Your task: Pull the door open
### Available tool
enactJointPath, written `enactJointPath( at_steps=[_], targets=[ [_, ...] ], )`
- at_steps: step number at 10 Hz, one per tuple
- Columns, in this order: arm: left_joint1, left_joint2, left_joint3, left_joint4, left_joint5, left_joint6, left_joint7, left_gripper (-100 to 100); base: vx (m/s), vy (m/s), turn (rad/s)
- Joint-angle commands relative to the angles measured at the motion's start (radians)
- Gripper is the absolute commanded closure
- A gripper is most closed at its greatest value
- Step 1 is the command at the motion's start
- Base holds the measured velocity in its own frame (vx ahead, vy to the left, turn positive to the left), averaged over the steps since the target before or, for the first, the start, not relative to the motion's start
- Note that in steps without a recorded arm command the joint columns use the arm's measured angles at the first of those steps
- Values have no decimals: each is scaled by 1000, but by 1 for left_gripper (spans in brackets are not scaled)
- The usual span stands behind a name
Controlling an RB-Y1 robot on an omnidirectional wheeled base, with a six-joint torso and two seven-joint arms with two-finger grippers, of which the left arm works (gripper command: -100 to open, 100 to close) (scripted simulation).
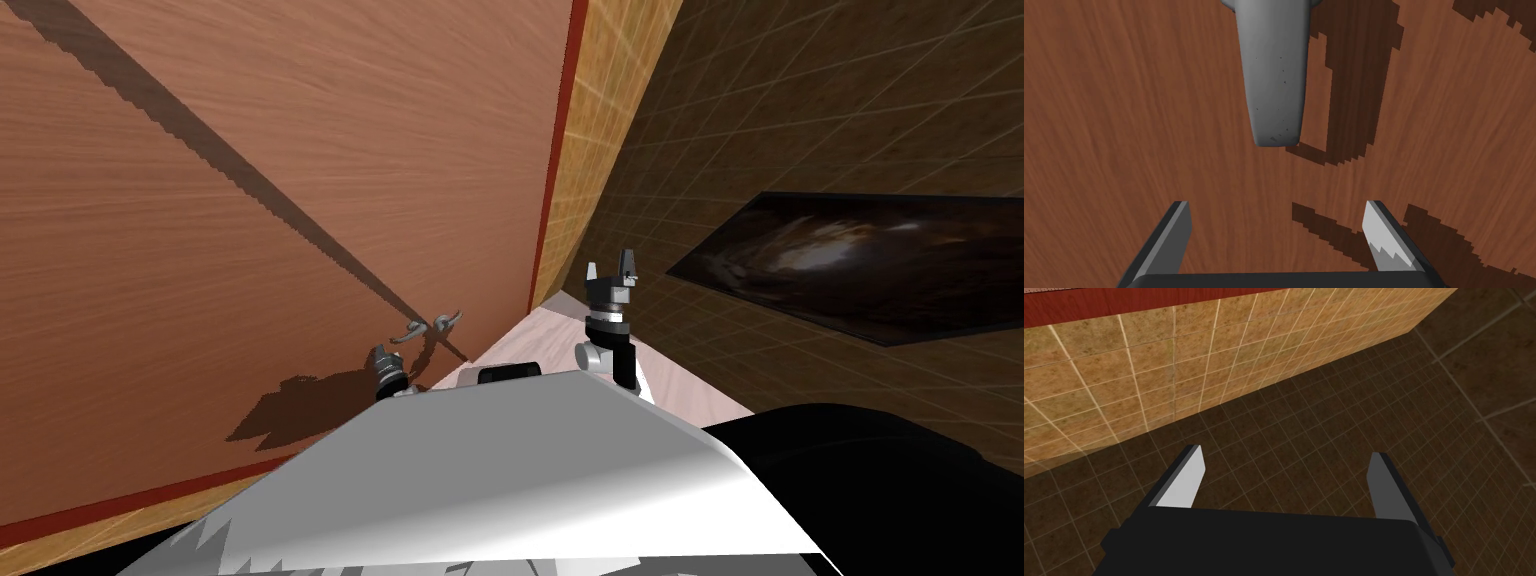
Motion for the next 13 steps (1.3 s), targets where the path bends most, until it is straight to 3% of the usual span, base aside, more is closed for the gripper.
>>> enactJointPath(
  at_steps=[1, 2, 3, 4, 7, 9, 10, 13],
  targets=[
    [4, -13, -11, -30, -5, 10, 6, -100, 144, 5, -92],
    [-18, -31, -32, -34, -16, 7, 10, -100, 165, -75, -168],
    [-8, -31, -32, -110, -16, 12, 10, -100, 141, -87, -94],
    [-18, -31, -32, -108, -16, 12, 10, -100, 33, -51, 50],
    [-18, -31, -32, -34, -16, 7, 10, -100, -11, 4, -15],
    [-12, -35, -32, -54, -16, 16, 9, -100, -6, 6, 0],
    [-12, -35, -32, -54, -16, 16, 9, 100, 0, 0, 0],
    [-12, -35, -32, -54, -16, 16, 9, 100, 1, 2, 3]
  ],
)
